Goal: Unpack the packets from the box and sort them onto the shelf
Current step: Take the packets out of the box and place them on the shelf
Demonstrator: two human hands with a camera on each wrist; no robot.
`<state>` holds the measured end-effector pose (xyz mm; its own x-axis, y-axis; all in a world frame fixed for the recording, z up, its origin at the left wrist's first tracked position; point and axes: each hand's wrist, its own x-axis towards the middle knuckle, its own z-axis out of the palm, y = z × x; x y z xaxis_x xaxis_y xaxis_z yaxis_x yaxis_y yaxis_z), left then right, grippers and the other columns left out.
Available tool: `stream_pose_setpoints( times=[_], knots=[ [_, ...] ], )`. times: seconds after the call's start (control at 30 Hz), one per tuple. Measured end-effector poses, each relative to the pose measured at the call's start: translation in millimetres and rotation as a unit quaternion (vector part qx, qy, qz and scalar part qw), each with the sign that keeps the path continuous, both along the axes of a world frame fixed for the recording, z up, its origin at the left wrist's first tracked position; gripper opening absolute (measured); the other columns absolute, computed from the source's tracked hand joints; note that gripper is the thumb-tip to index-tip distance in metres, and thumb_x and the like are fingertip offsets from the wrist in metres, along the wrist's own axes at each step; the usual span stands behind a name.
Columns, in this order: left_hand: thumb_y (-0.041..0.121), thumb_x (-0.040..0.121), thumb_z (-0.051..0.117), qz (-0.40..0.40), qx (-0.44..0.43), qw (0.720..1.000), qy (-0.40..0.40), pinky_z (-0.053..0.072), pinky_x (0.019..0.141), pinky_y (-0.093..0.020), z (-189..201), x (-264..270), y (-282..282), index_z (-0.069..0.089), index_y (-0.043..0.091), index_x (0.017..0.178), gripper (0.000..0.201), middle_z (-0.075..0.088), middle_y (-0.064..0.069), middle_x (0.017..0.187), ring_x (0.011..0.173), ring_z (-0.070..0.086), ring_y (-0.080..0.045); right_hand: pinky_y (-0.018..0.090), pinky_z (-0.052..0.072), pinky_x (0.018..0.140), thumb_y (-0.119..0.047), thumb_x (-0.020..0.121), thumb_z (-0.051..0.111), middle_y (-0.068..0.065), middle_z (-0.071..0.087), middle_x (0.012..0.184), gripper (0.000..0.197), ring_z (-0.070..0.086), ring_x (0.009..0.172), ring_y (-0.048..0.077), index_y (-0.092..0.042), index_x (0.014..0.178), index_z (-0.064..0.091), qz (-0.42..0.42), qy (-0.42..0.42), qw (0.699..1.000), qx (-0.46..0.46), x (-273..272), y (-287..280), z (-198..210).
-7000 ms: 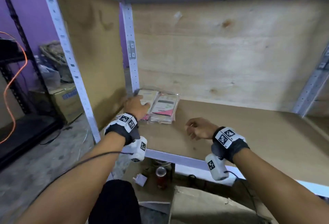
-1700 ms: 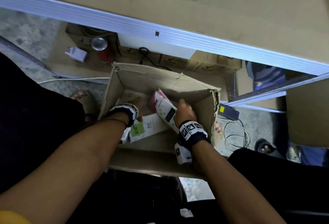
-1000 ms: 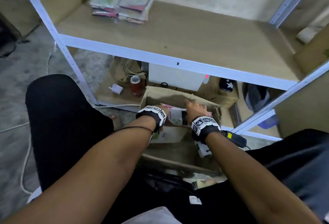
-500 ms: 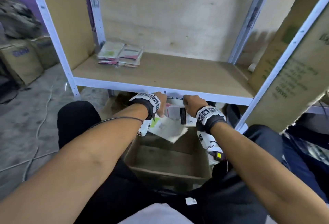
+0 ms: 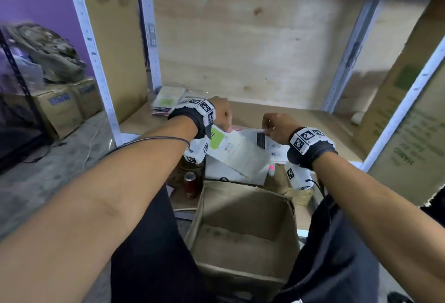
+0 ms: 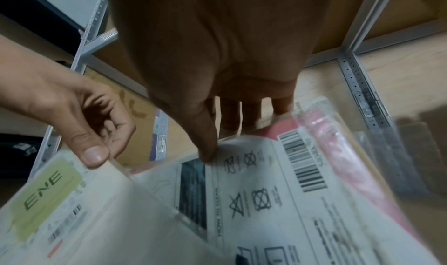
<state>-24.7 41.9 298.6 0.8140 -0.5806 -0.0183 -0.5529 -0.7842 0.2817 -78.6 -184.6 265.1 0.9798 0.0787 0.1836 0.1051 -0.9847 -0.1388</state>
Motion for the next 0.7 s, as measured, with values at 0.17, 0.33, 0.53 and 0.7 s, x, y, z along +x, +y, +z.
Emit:
stream_pose_setpoints(
  times=[0.17,0.33,0.53,0.7],
  knots=[
    [0.035,0.073,0.084,0.024,-0.062,0.998,0.018,0.055,0.059,-0.021,28.1,42.8,17.0,0.077,0.035,0.063,0.013,0.074,0.017,0.073,0.078,0.069,-0.009,0.03,0.049,0.078,-0.017,0.087,0.064,0.003,0.067,0.092,0.005,0.06,0.085,0.025,-0.019,0.09,0.061,-0.012,-0.009,0.998,0.062,30.3,-6.4,22.0],
    [0.036,0.077,0.083,0.058,-0.135,0.988,0.04,0.044,0.067,-0.014,42.0,82.1,43.3,0.074,0.034,0.067,0.013,0.074,0.015,0.087,0.082,0.063,0.0,0.026,0.041,0.073,-0.019,0.09,0.065,0.003,0.065,0.089,0.004,0.058,0.085,0.022,-0.017,0.093,0.062,-0.037,-0.012,0.989,0.146,69.4,-24.5,32.4],
    [0.046,0.084,0.074,0.144,-0.229,0.959,0.09,0.041,0.07,-0.012,23.9,128.3,91.5,0.075,0.028,0.107,0.028,0.067,0.014,0.105,0.096,0.058,-0.004,0.033,0.05,0.072,-0.012,0.088,0.068,0.01,0.066,0.087,0.012,0.059,0.079,0.024,-0.017,0.079,0.061,-0.092,-0.002,0.934,0.345,116.1,-40.2,23.9],
    [0.039,0.091,0.068,0.237,-0.372,0.885,0.147,0.049,0.101,-0.038,-6.8,168.4,116.0,0.067,0.015,0.127,0.043,0.066,-0.002,0.127,0.119,0.06,-0.023,0.024,0.053,0.058,-0.008,0.088,0.071,0.017,0.063,0.086,0.018,0.06,0.076,0.028,-0.015,0.075,0.06,-0.13,0.005,0.845,0.519,153.3,-28.1,7.7]
  ],
)
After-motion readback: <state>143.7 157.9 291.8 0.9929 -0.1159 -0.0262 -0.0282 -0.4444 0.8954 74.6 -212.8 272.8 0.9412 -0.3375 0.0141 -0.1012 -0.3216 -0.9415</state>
